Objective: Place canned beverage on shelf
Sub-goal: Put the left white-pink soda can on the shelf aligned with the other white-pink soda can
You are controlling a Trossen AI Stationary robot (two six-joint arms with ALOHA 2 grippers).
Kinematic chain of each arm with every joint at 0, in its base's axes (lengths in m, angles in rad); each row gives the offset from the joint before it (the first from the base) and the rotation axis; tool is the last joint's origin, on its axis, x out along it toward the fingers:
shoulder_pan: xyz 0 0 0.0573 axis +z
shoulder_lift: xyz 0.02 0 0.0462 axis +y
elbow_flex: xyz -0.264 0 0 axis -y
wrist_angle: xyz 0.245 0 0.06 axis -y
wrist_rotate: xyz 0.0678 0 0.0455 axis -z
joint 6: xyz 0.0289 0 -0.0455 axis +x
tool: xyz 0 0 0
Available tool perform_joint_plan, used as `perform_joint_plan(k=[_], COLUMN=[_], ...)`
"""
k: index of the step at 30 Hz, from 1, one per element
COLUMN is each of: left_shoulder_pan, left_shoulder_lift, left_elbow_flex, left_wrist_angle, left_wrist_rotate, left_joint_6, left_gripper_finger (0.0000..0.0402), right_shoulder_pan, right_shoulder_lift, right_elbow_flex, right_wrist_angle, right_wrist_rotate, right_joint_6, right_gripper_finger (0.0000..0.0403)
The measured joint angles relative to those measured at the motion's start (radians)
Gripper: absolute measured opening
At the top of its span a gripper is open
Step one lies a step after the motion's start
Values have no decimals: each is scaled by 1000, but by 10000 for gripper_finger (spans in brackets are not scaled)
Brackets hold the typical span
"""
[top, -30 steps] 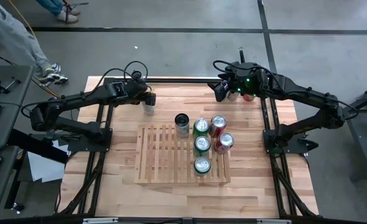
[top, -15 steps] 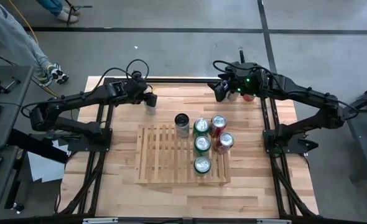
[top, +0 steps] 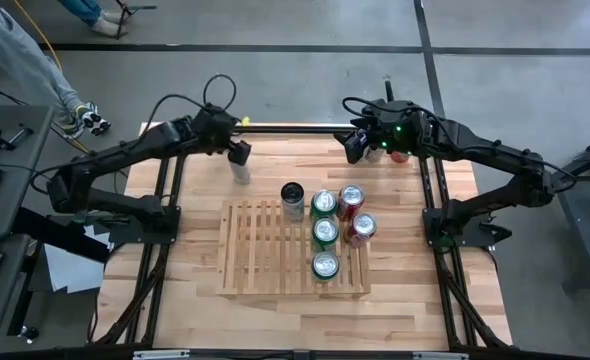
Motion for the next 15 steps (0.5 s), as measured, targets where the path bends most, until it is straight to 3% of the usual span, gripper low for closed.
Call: perform_joint_plan(k=[4, 11, 15], left_shoulder_pan=[18, 109, 135], left_shoulder_lift=[2, 13, 46], left_elbow_flex=[38, 62, 61], left_wrist_angle=[1, -12, -109], left_wrist_rotate=[3, 364, 406], left_joint_6=[148, 469, 630], left_gripper_finger=[367, 366, 366], right_shoulder_pan=[0, 0, 0], right_shoulder_lift=[0, 1, 2], right_elbow_flex=[0, 0, 0], right_wrist_angle=[0, -2, -7], right_wrist_rotate=[0, 0, 0], right_joint_6=[26, 37, 44], right_gripper_finger=[312, 312, 312])
